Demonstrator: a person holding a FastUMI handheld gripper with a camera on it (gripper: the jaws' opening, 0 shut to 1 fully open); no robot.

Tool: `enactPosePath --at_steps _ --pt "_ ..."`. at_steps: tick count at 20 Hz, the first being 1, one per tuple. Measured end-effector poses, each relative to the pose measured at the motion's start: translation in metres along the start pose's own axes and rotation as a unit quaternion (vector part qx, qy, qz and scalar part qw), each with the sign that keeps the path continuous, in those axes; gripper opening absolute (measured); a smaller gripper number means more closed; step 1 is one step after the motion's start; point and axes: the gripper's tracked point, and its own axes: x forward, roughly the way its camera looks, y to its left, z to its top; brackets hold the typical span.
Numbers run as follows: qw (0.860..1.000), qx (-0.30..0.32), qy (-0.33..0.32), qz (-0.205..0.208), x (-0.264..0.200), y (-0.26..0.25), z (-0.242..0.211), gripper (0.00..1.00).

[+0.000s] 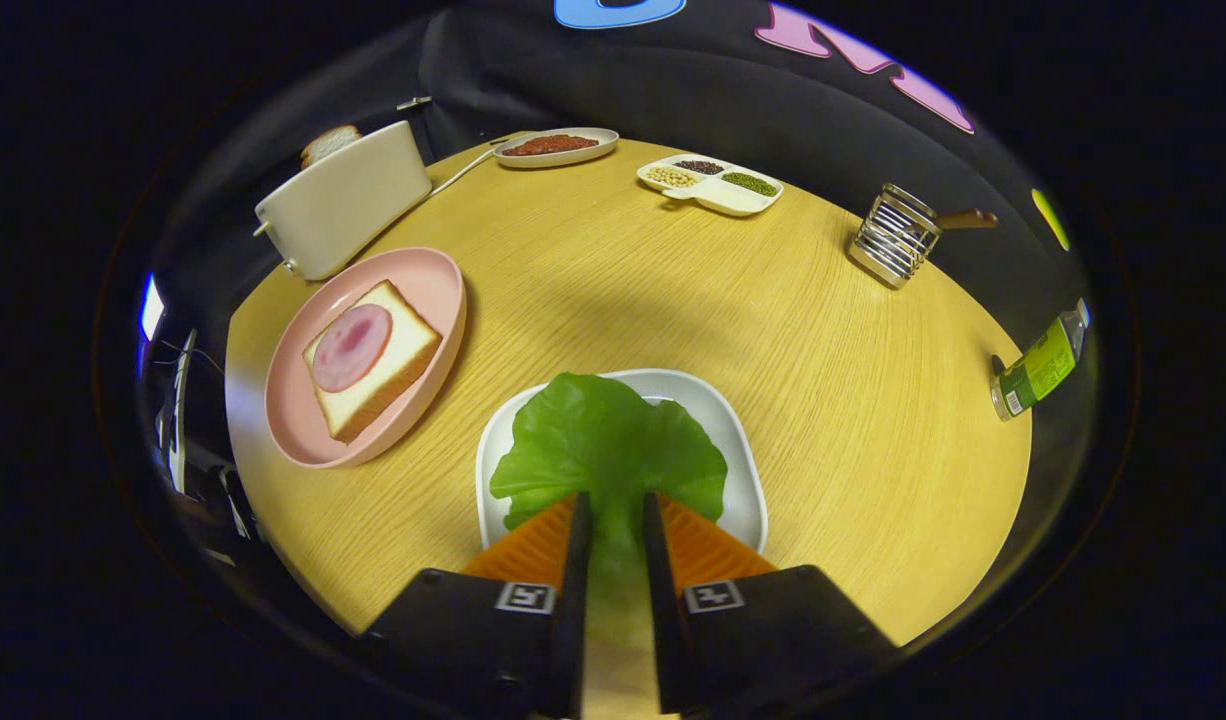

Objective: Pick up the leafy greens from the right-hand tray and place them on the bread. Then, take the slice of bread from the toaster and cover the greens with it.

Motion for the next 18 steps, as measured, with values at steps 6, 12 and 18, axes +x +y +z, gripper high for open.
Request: enactPosePath --at_steps 6,12,18 --pt "0.999 0.032 -0.014 0.004 -0.009 0.006 0.009 0.06" --pt "0.997 0.025 -0.065 0.015 -0.055 0.029 0.049 0.06" --pt "0.994 0.017 -0.088 0.064 -0.075 0.103 0.095 0.06"
